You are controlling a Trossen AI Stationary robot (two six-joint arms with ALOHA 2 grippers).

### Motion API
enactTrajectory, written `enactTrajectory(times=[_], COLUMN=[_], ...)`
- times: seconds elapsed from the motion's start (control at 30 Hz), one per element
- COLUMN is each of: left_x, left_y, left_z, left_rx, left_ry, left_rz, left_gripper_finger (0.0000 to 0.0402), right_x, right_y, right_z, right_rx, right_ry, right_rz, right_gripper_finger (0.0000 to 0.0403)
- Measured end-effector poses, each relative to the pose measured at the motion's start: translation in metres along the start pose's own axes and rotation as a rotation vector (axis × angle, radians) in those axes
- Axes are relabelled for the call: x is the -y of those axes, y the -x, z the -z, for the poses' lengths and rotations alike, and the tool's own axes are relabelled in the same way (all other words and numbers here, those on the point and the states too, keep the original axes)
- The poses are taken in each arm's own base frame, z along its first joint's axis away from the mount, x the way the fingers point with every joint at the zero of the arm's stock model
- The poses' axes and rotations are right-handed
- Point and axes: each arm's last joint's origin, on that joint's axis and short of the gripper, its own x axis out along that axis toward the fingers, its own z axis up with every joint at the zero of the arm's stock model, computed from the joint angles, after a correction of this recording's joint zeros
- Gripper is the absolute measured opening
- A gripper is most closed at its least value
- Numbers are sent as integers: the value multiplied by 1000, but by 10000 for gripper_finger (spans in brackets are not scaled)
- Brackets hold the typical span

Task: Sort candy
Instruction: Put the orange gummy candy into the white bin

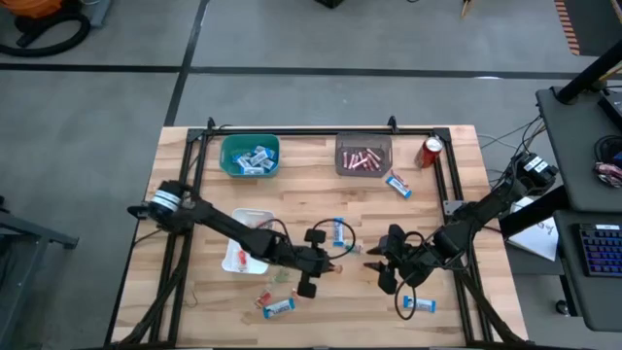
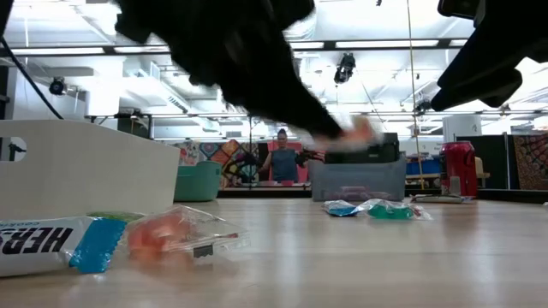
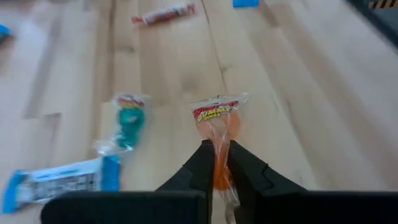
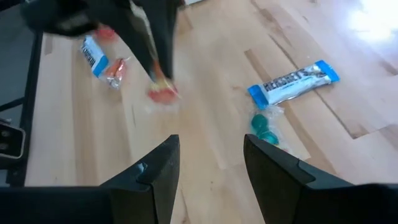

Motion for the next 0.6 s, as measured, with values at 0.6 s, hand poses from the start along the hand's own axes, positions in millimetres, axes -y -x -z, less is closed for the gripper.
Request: enactTrajectory(times=[0.6], left_x=[-22], left_y=[180], left_z=[-10], left_rx=[-456], left_ry=[379], left_rz=[-115], left_gripper_finger=[11], right_x=[0], right_y=[0], right_z=[-1], right_rx=[20], right_ry=[-9], right_rz=[7], right_gripper_finger=[169])
